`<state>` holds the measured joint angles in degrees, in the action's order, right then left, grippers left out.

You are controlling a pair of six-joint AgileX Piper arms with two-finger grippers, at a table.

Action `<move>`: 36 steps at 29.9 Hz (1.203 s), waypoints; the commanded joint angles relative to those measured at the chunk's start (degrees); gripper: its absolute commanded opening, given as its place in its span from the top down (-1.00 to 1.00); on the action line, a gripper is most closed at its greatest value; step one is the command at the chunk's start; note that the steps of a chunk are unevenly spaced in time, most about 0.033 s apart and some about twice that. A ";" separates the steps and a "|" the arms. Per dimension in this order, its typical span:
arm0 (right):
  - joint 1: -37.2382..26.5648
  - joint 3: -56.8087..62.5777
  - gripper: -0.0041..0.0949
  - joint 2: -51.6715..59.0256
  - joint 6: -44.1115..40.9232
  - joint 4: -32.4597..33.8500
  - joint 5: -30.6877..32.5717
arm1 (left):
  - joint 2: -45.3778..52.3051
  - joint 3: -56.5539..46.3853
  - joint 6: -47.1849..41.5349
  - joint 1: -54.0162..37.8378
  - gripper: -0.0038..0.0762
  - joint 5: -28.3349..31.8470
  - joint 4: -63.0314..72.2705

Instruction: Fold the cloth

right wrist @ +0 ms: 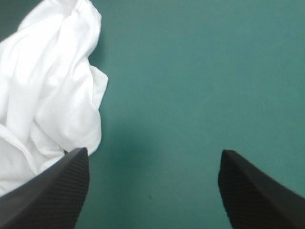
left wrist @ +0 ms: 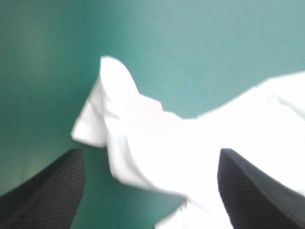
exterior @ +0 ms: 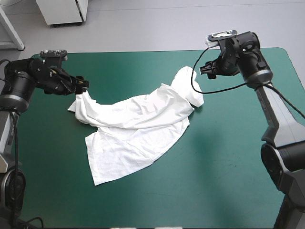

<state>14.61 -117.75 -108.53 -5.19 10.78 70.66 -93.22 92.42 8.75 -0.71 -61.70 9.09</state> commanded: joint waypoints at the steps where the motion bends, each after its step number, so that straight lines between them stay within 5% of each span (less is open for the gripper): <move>1: -1.61 2.85 -0.37 6.27 0.71 1.52 -0.89 | 5.28 -1.72 0.86 0.89 -0.46 -12.23 3.40; 12: -2.28 8.88 -0.35 7.46 1.26 -1.00 -4.31 | 24.74 -32.61 -13.41 12.31 -0.46 -9.76 -3.29; 28: -2.28 8.88 -0.35 6.88 3.45 -6.61 -4.24 | 17.58 -49.29 -24.86 24.34 -0.45 9.75 -4.85; 32: -2.28 8.88 -0.35 4.84 4.48 -9.35 -4.81 | 15.94 -52.89 -24.76 24.34 -0.25 14.97 -1.59; 36: -2.28 8.88 -0.35 1.36 4.23 -9.76 -5.55 | 14.46 -55.85 -24.06 24.34 0.17 19.20 2.00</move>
<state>12.61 -107.52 -107.67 -1.42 1.33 67.48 -76.82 39.48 -15.40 23.27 -50.66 3.02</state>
